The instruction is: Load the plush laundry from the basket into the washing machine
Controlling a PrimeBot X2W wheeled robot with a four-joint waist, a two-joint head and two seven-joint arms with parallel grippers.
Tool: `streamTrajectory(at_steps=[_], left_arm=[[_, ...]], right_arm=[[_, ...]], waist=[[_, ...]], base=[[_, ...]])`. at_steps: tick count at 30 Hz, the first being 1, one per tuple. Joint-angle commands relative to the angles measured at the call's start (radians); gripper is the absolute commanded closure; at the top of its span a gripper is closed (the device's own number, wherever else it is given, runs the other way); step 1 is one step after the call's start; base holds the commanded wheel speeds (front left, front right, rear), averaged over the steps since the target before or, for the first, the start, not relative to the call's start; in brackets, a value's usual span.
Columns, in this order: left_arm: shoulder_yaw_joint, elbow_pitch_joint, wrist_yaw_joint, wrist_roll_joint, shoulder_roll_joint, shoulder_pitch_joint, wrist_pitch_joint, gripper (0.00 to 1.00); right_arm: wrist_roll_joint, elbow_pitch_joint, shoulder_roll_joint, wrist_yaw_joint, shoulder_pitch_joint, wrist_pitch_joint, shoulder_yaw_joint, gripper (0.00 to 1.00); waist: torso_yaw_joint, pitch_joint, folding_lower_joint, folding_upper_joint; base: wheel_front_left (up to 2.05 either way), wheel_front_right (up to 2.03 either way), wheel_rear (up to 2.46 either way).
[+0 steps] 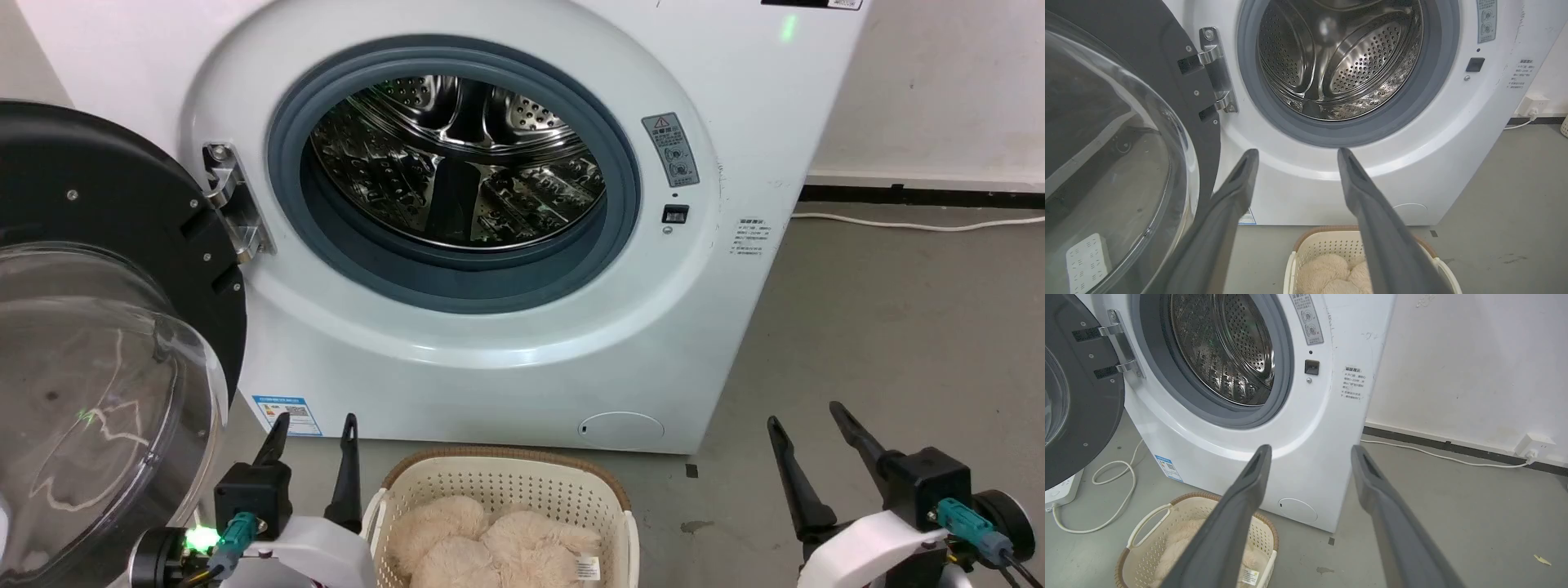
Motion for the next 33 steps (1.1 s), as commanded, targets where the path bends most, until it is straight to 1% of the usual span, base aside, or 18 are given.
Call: streamTrajectory(at_steps=[1, 14, 15, 33], left_arm=[[-0.007, 0.001, 0.001, -0.007, 0.0, -0.002, -0.01, 0.0], [-0.047, 0.039, -0.005, -0.02, 0.0, -0.024, -0.037, 0.0], [-0.053, 0.059, -0.006, -0.02, 0.001, -0.034, -0.043, 0.0], [-0.108, 0.288, -0.022, -0.023, 0.032, -0.144, -0.078, 0.0]], right_arm=[[0.013, -0.003, 0.0, 0.0, 0.004, -0.009, -0.006, 0.0], [0.044, -0.011, 0.0, 0.0, -0.007, -0.037, -0.031, 0.0], [0.05, -0.012, 0.0, 0.0, -0.011, -0.043, -0.03, 0.0], [0.122, -0.014, 0.0, 0.0, -0.049, -0.08, -0.007, 0.0]], waist=[[-0.001, 0.001, 0.0, -0.0001], [-0.027, 0.042, 0.0, -0.0001], [-0.037, 0.061, 0.0, -0.0001], [-0.116, 0.186, 0.0, -0.0001]], base=[[0.0, 0.0, 0.0], [0.0, 0.0, 0.0], [0.0, 0.0, 0.0], [0.0, 0.0, 0.0]])
